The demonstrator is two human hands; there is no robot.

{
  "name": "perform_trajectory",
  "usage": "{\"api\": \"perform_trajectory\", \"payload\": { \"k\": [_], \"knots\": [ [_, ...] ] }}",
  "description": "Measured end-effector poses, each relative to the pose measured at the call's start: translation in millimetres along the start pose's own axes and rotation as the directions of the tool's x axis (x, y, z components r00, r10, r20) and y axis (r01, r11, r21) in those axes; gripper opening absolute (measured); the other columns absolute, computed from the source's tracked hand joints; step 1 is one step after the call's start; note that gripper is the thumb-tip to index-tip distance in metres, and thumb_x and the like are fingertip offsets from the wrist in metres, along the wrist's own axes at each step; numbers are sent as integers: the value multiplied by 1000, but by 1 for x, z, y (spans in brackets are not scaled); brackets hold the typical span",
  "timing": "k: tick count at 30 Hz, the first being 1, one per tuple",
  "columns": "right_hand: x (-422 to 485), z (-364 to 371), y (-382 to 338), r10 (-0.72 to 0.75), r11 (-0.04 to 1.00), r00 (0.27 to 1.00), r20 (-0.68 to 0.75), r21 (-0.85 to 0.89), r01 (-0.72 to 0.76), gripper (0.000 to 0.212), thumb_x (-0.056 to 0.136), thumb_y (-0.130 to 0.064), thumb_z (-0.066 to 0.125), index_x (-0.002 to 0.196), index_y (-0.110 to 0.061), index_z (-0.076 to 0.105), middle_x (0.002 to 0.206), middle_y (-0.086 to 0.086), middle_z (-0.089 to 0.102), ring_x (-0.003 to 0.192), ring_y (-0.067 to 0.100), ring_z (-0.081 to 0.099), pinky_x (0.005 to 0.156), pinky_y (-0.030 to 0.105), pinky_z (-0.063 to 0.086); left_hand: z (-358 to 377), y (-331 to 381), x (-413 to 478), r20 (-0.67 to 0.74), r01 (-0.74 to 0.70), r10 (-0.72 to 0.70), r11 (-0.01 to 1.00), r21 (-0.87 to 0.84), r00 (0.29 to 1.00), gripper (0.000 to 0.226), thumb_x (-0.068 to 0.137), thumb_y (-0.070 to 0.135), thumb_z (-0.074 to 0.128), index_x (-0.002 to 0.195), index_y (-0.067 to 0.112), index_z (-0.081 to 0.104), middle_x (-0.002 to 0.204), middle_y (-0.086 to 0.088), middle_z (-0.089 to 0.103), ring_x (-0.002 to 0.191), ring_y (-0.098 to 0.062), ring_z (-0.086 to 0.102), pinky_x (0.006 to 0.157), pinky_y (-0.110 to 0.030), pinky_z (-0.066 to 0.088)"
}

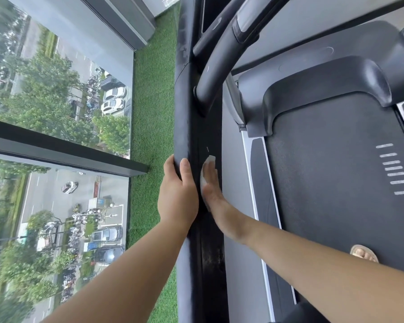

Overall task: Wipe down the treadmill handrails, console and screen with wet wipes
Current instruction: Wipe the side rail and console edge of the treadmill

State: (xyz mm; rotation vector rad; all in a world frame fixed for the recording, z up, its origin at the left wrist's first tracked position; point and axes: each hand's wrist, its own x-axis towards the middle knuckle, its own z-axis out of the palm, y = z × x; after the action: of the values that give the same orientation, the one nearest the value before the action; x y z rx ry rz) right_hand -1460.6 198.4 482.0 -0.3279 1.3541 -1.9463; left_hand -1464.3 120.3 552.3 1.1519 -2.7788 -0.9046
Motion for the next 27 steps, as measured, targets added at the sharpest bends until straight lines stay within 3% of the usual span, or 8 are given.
{"api": "perform_trajectory", "payload": {
  "k": [4,6,8,12,16,19,23,27],
  "knots": [
    [15,-16,12,224,975,971,-82,27,-223,69,94,-64,16,149,-34,-11,157,-16,-15,143,1,-14,117,31,-6,0,1,0,3,-4,4,1000,2,1000,47,100,43,26,144,26,29,137,3,49,124,-19,45,87,-26,30],
    [26,-16,5,260,965,962,-85,64,-255,81,86,-75,21,150,-33,-5,156,-17,-11,142,2,-14,118,36,-8,0,1,0,2,-7,8,1000,-5,1000,47,100,43,27,144,26,30,137,3,49,124,-19,45,88,-25,30],
    [32,-6,-6,146,984,985,-96,118,-134,81,76,-85,21,140,-40,2,152,-20,-9,141,2,-16,118,38,-10,0,0,1,3,-4,4,1000,-9,1000,47,100,42,28,143,26,30,137,2,50,124,-20,46,88,-26,31],
    [27,-1,4,-32,998,996,-80,-58,27,58,91,-64,16,133,-50,-21,148,-23,-33,136,-3,-31,114,27,-15,0,-1,2,6,-3,3,1000,-9,1000,47,99,43,28,143,27,30,137,2,50,124,-20,47,90,-29,34],
    [42,-16,0,316,948,927,-201,100,-301,61,100,-53,17,150,-30,-8,158,-11,-14,145,8,-11,118,35,-5,0,0,1,9,-6,6,1000,-2,1000,48,100,43,26,144,26,29,137,3,50,123,-20,46,87,-27,32],
    [44,-6,-22,178,984,952,-248,20,-178,54,101,-49,21,147,-22,16,159,-1,3,146,14,0,119,41,-1,-1,0,2,9,-6,6,1000,-3,1000,47,100,44,28,144,26,30,136,2,51,122,-21,47,91,-29,36],
    [34,6,-12,-74,993,978,-196,-105,54,63,89,-56,15,140,-39,-19,152,-16,-28,138,0,-27,116,27,-15,-1,0,2,10,-7,7,1000,-4,1000,48,99,45,28,143,27,31,133,1,53,120,-21,50,98,-37,40],
    [51,-10,3,121,992,963,-243,2,-124,67,96,-59,19,150,-33,-11,157,-14,-17,144,4,-15,120,41,-4,0,-1,2,10,-13,13,1000,10,1000,48,99,44,27,143,26,30,135,2,51,121,-21,48,90,-30,35]
  ]
}}
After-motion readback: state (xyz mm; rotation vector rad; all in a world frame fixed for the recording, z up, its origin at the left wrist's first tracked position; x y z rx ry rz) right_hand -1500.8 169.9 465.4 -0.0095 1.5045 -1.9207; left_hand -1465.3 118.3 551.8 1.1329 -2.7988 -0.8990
